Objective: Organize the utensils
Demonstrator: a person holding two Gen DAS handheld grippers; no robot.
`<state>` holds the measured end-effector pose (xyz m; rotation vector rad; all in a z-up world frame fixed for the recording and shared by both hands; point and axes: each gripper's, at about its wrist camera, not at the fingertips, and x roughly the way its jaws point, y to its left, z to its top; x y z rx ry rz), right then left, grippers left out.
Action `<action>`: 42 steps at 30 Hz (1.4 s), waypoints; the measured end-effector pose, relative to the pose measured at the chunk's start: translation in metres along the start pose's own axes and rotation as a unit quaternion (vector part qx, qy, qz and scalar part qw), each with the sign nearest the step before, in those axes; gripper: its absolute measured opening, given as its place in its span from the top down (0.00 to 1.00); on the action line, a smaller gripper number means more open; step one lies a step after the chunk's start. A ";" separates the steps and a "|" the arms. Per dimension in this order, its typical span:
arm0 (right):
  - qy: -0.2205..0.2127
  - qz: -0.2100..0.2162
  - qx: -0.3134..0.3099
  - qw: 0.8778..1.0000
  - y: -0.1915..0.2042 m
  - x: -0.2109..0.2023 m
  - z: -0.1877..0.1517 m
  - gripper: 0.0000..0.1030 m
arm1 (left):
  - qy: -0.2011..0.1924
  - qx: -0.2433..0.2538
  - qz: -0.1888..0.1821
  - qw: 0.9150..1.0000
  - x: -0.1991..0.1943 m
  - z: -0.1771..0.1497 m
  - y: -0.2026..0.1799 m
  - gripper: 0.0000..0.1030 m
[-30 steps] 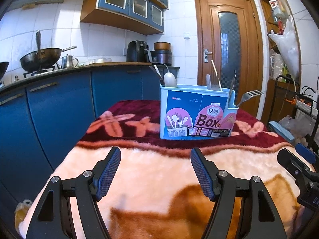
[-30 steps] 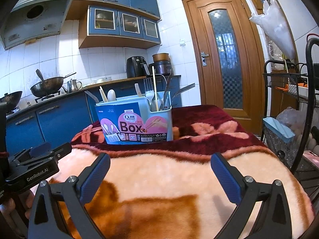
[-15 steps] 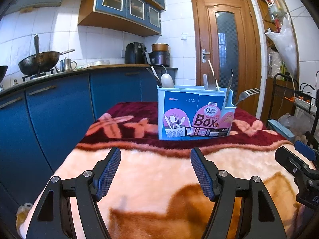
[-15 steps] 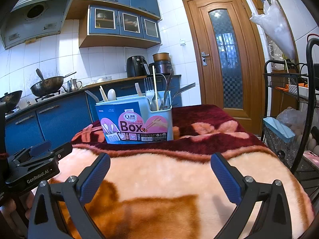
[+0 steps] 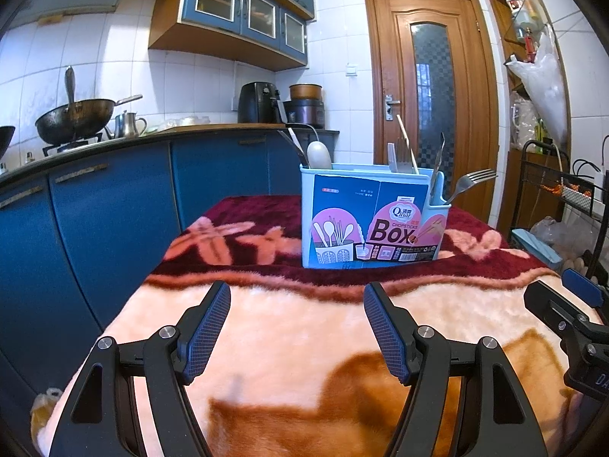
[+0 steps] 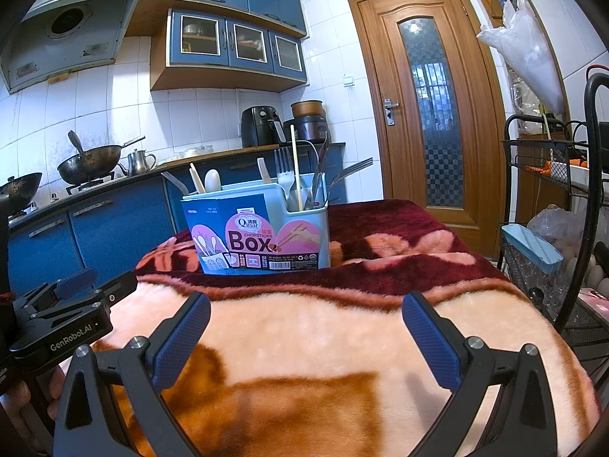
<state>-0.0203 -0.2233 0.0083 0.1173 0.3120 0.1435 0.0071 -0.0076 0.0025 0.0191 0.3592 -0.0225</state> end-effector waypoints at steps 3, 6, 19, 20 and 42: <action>0.000 0.000 0.000 1.000 0.000 0.000 0.000 0.00 | -0.001 0.001 0.001 1.000 0.000 0.000 0.000 0.28; 0.001 0.000 0.000 1.000 0.000 0.000 0.000 0.00 | -0.001 0.001 0.000 1.000 0.000 0.000 0.000 0.28; 0.003 -0.001 -0.001 1.000 -0.001 0.000 -0.001 0.00 | 0.000 0.000 0.000 1.000 0.000 0.001 0.000 0.28; 0.003 -0.001 -0.001 1.000 -0.002 -0.001 -0.001 0.00 | 0.000 0.000 0.000 1.000 0.000 0.001 0.000 0.28; 0.004 -0.001 -0.003 1.000 -0.003 0.000 -0.001 0.00 | -0.001 0.000 0.000 1.000 -0.001 0.001 0.000 0.28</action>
